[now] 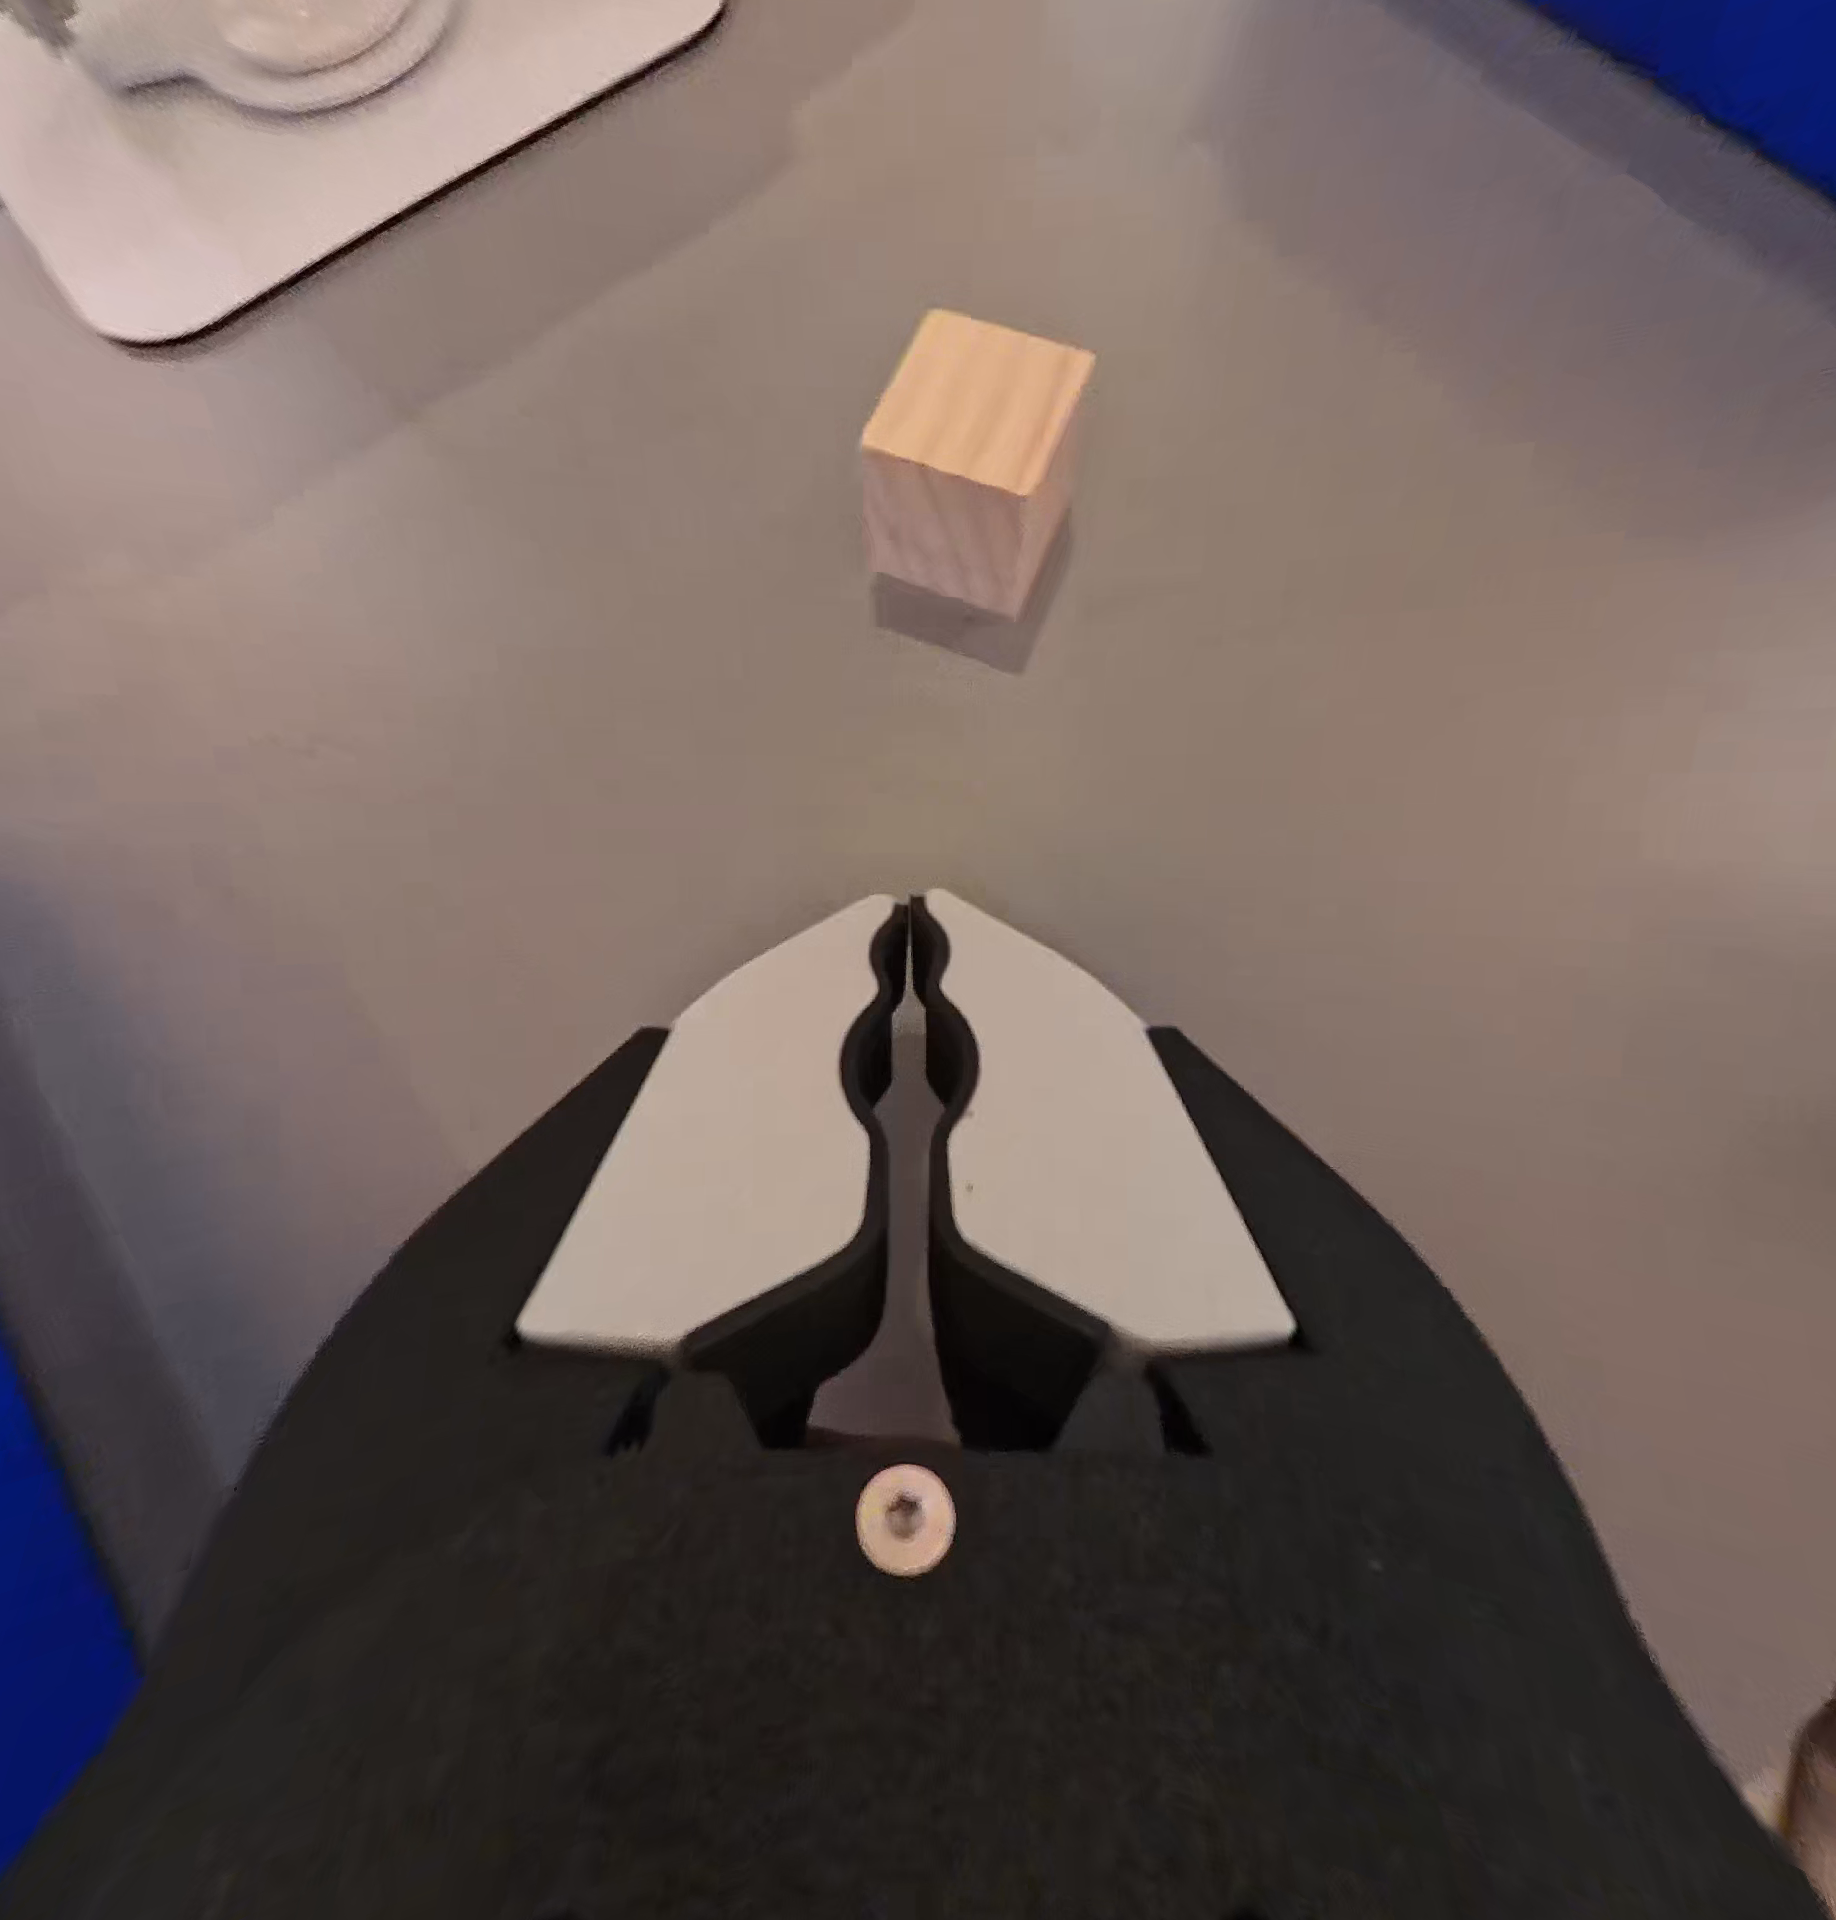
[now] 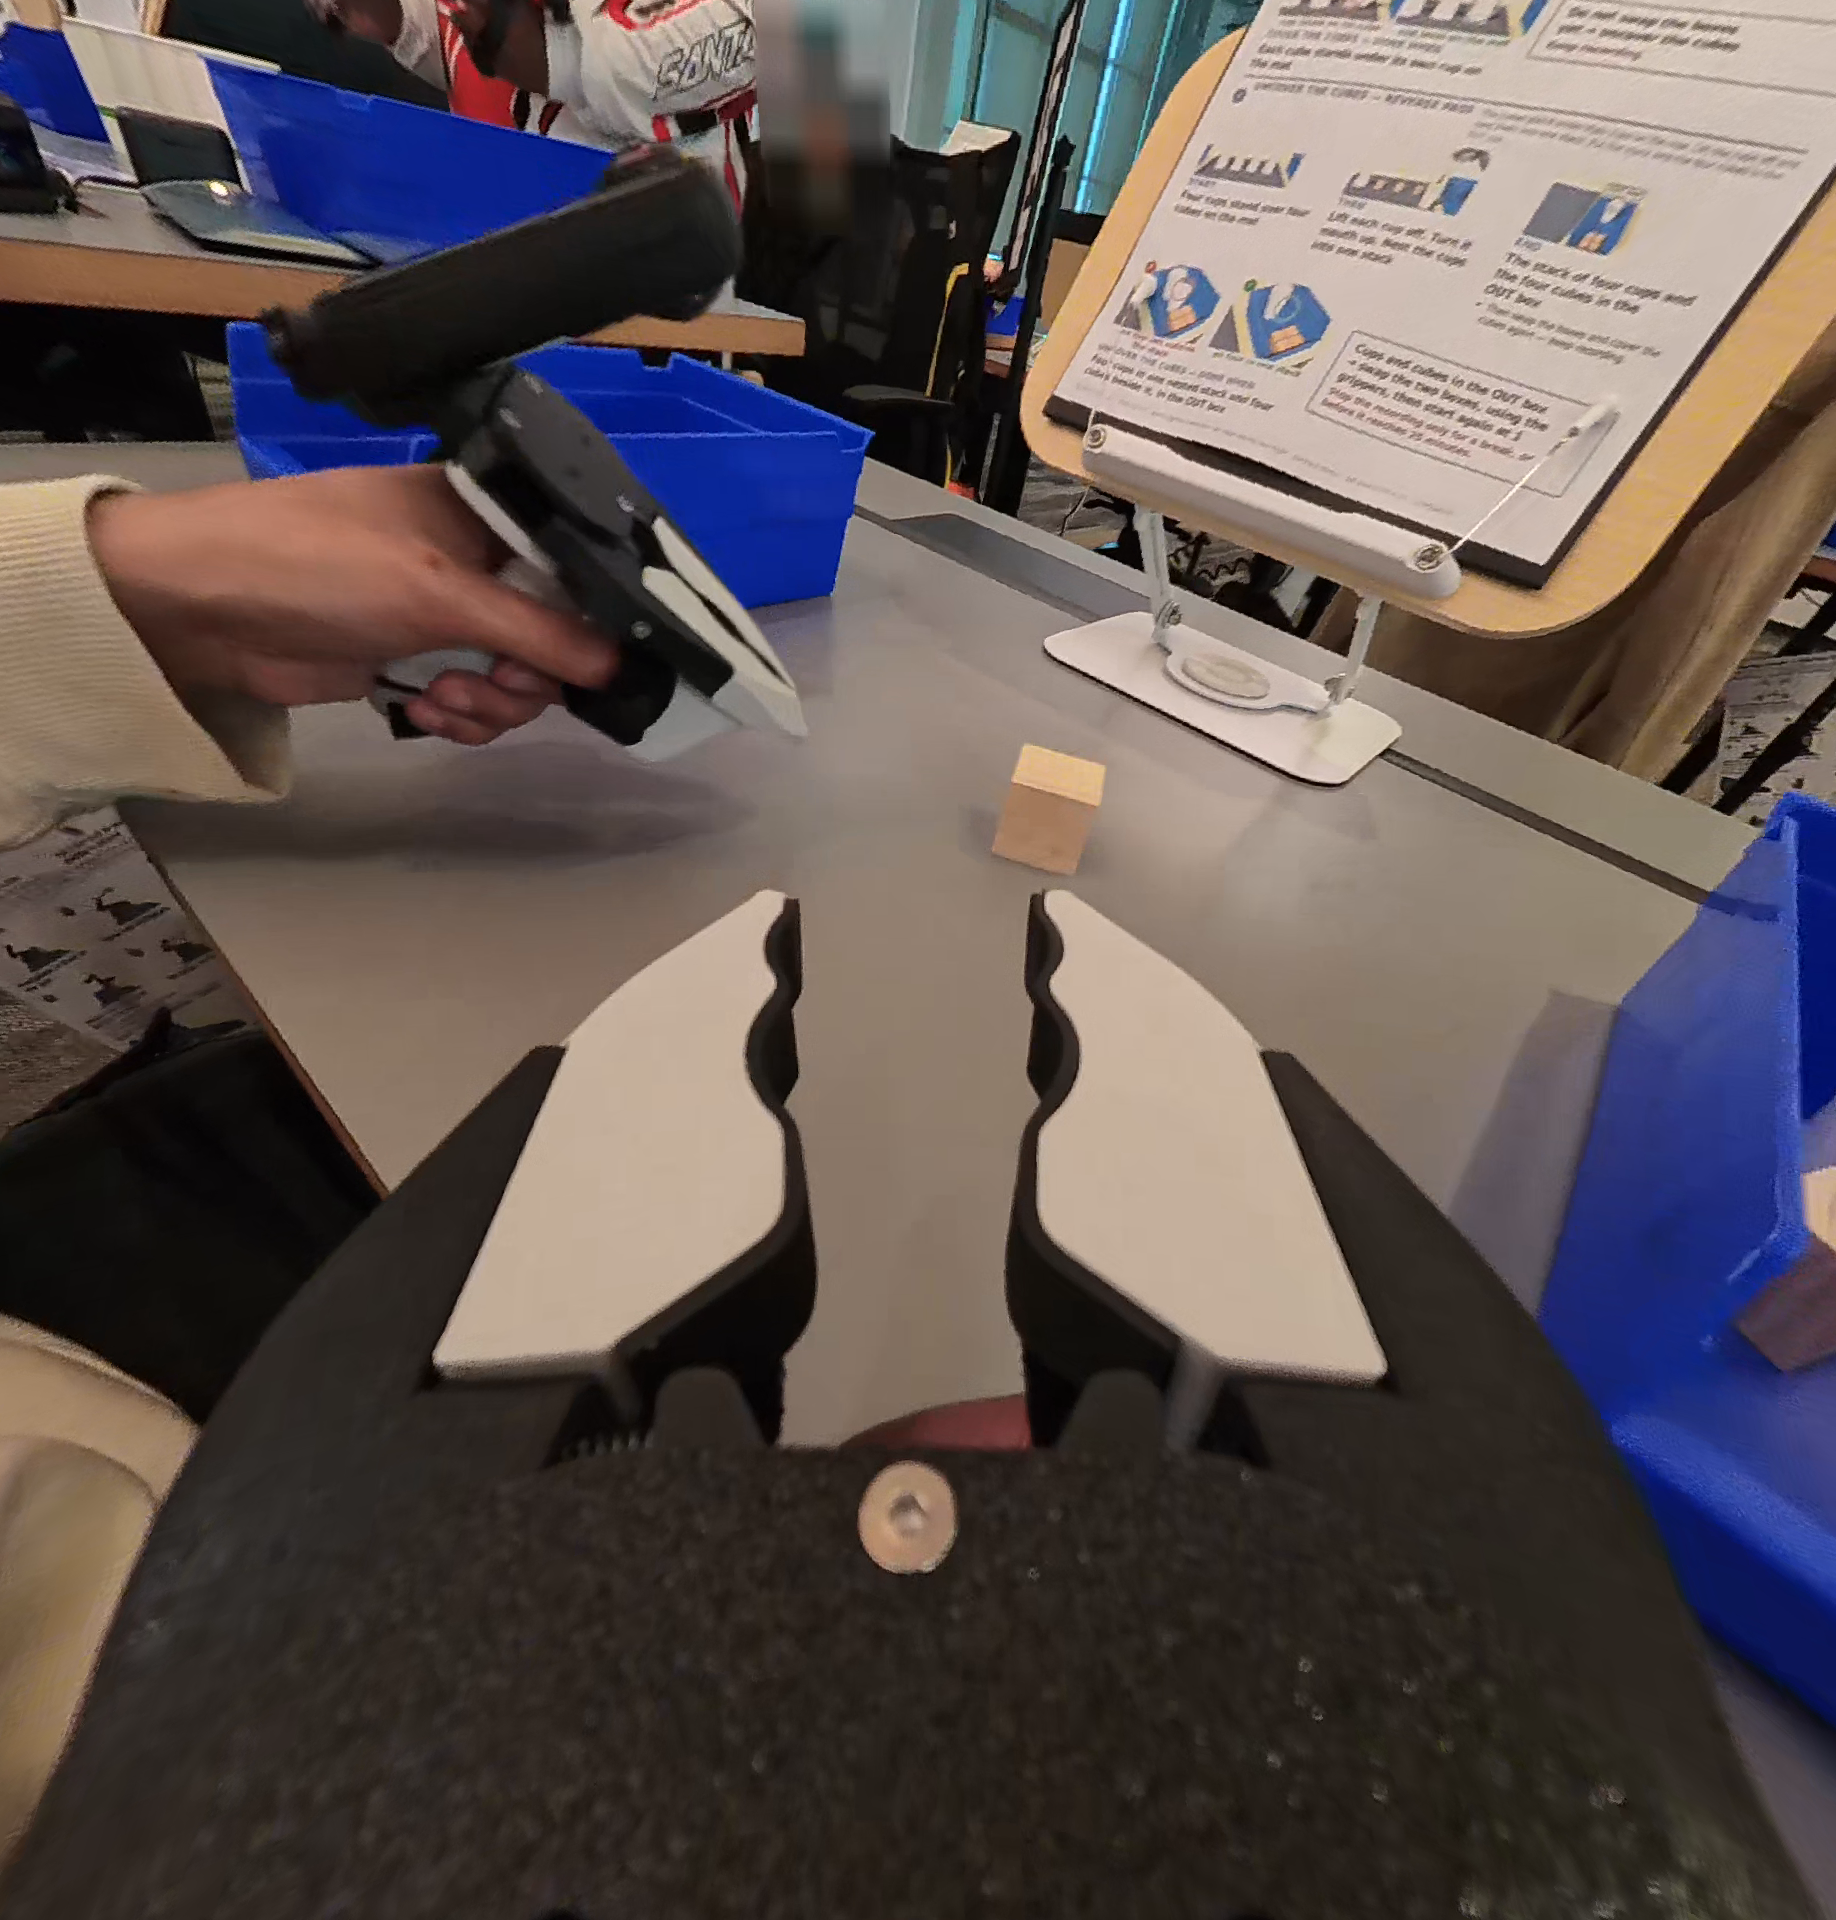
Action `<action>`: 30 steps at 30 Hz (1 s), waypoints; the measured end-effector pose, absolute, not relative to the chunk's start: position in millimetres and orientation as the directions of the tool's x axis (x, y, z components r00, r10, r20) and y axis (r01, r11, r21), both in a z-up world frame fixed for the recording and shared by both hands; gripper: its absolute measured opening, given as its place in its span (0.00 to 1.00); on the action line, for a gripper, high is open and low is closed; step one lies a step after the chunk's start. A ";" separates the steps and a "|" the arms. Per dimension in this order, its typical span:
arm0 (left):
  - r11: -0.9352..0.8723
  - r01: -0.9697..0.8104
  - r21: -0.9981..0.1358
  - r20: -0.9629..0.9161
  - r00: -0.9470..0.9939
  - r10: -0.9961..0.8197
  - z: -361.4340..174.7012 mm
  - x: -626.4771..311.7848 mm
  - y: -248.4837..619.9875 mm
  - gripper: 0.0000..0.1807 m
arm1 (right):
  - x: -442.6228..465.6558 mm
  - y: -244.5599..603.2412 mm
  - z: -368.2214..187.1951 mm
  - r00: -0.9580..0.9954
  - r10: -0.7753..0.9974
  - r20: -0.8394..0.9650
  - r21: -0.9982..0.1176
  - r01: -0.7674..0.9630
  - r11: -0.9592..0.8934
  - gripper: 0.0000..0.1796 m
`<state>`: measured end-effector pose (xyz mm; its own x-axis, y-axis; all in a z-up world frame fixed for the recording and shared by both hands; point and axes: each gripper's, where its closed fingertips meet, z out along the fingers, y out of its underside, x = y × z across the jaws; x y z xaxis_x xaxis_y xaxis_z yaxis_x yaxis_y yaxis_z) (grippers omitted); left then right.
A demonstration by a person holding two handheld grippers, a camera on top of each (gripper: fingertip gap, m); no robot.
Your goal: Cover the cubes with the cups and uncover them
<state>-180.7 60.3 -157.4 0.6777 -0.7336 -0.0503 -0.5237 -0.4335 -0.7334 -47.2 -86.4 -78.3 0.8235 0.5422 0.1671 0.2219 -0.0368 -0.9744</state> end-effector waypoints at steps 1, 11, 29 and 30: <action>-0.420 -0.515 -0.747 -0.039 0.665 -0.746 -154.5 -176.5 55.5 0.05 | -45.9 -86.2 -77.2 0.827 0.540 0.159 -0.976 0.213 -0.038 0.23; -0.233 -0.608 -0.759 -0.163 0.524 -0.836 -154.8 -136.6 84.9 0.41 | -52.1 -84.3 -87.4 0.817 0.544 0.192 -0.963 0.262 -0.055 0.22; -0.012 -0.720 -0.694 0.090 -0.069 -0.994 -172.4 -104.5 8.7 0.25 | -37.5 -83.5 -96.3 0.829 0.539 0.152 -0.961 0.251 -0.115 0.20; 0.006 -0.722 -0.692 0.071 -0.077 -0.994 -174.5 -106.1 6.4 0.25 | -38.5 -82.5 -98.1 0.827 0.542 0.151 -0.959 0.256 -0.123 0.20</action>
